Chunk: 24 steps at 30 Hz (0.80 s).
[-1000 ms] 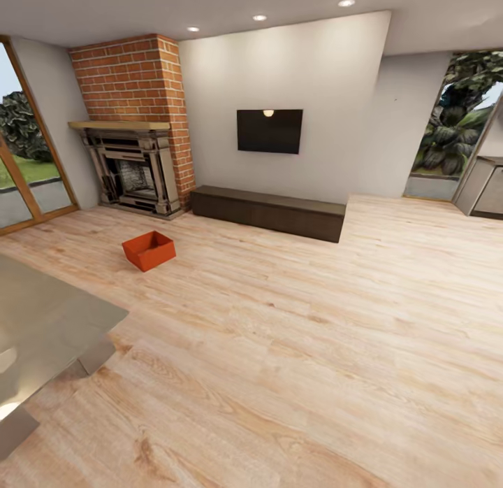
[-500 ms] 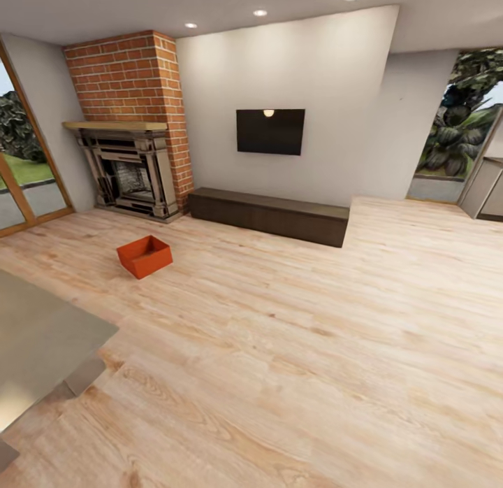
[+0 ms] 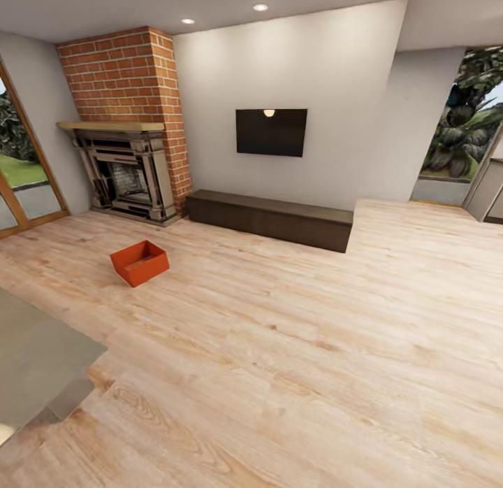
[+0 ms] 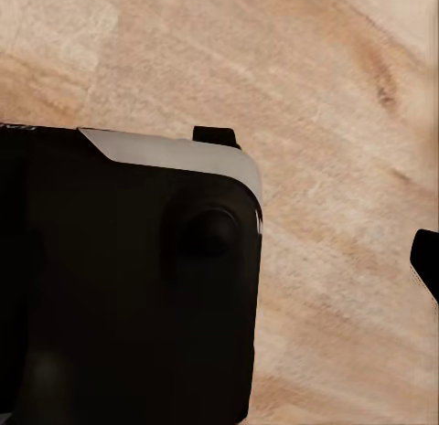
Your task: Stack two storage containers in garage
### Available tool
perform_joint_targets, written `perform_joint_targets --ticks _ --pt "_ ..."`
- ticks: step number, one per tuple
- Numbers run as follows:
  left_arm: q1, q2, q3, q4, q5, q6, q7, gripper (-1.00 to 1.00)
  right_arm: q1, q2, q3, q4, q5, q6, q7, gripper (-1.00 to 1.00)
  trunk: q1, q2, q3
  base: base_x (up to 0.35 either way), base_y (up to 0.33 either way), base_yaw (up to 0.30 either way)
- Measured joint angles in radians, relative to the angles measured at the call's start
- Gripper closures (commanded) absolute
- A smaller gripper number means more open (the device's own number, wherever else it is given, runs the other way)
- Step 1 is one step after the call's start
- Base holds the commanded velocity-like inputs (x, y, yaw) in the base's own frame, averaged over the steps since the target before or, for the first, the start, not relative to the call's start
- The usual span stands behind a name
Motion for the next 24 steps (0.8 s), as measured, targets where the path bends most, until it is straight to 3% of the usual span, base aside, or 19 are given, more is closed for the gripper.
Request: perform_joint_targets --ticks 24 --pt "0.000 0.001 0.000 0.000 0.000 0.000 0.000 -1.00 0.000 0.000 0.000 0.000 0.000 0.000 0.000 -1.00 0.000 0.000 0.000 0.323 0.000 0.000"
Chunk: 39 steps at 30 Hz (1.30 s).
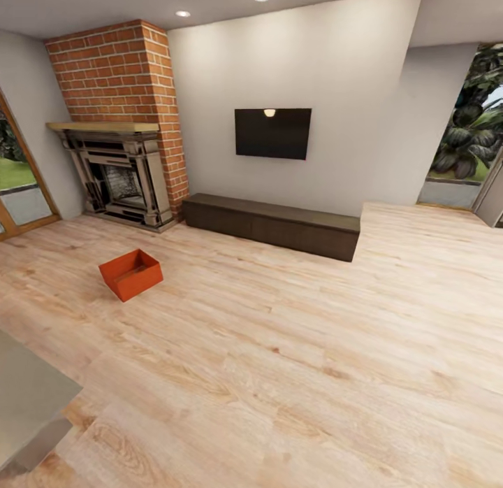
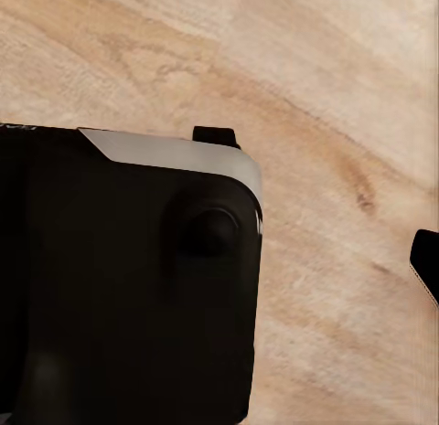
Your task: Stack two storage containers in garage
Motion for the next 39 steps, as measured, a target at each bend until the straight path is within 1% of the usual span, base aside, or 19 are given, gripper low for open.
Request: perform_joint_targets --ticks 32,39 --pt "0.000 -0.001 0.000 0.001 0.000 0.000 0.000 -1.00 0.000 0.000 0.000 0.000 0.000 0.000 0.000 -1.00 0.000 0.000 0.000 0.323 0.000 0.001" --pt "0.000 0.000 0.000 0.000 0.000 0.000 0.000 -1.00 0.000 0.000 0.000 0.000 0.000 0.000 0.000 -1.00 0.000 0.000 0.000 0.323 0.000 0.183"
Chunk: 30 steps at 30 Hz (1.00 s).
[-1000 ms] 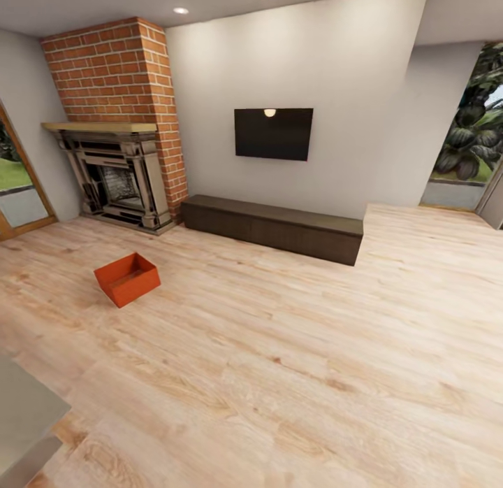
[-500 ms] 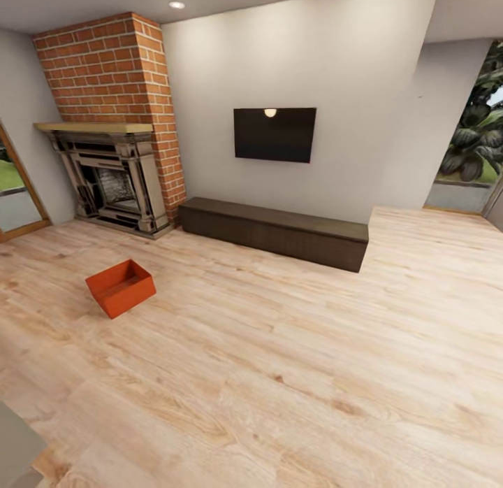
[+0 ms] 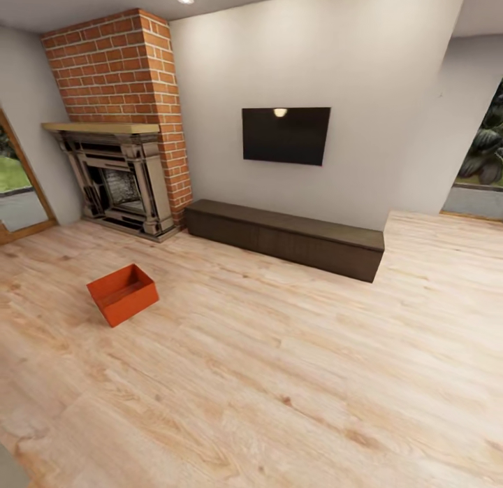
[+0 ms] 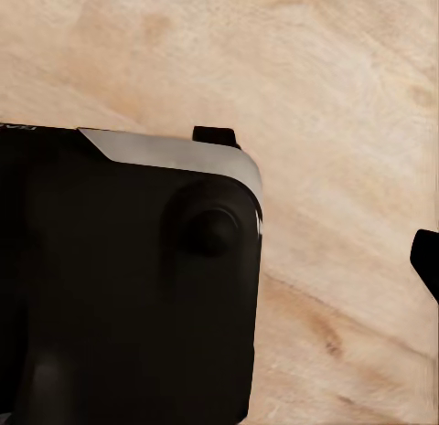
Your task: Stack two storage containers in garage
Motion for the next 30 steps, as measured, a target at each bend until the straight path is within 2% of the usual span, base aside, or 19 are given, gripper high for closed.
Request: perform_joint_targets --ticks 30 --pt "0.000 0.000 0.000 0.000 0.000 0.000 0.000 -1.00 0.000 0.000 0.000 0.000 0.000 0.000 0.000 -1.00 0.000 0.000 0.000 0.323 0.000 0.267"
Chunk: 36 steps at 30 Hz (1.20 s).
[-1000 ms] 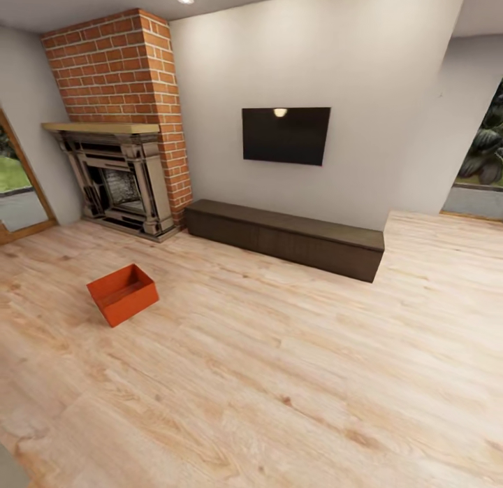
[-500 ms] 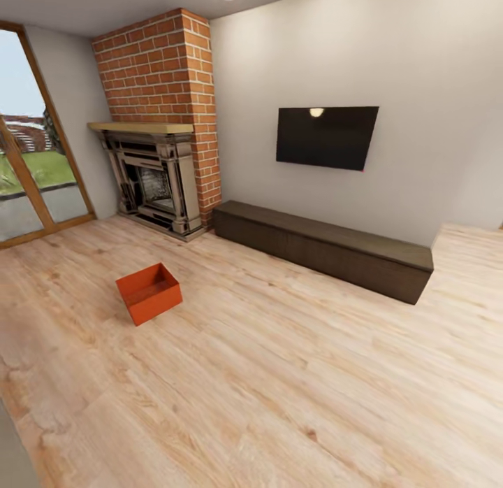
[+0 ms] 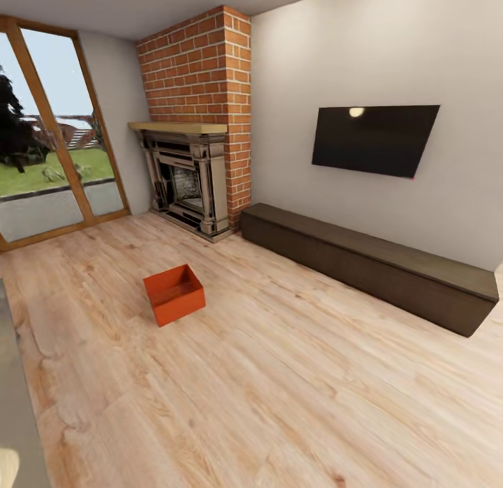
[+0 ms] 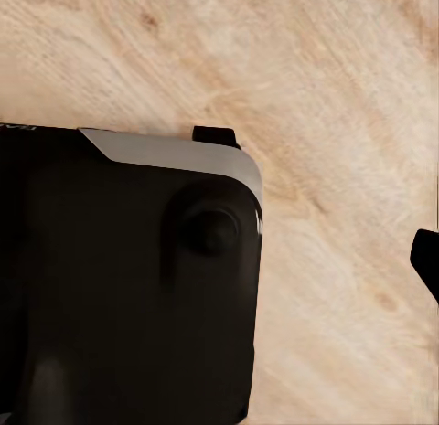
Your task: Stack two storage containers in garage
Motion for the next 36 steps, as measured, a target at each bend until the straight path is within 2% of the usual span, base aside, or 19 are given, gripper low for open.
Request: perform_joint_targets --ticks 19,36 --pt "0.000 0.000 0.000 0.000 0.000 0.000 0.000 -1.00 0.000 0.000 0.000 0.000 0.000 0.000 0.000 -1.00 0.000 0.000 0.000 0.323 0.000 0.261" --pt "0.000 0.000 0.000 0.000 0.000 0.000 0.000 -1.00 0.000 0.000 0.000 0.000 0.000 0.000 0.000 -1.00 0.000 0.000 0.000 0.323 0.000 0.018"
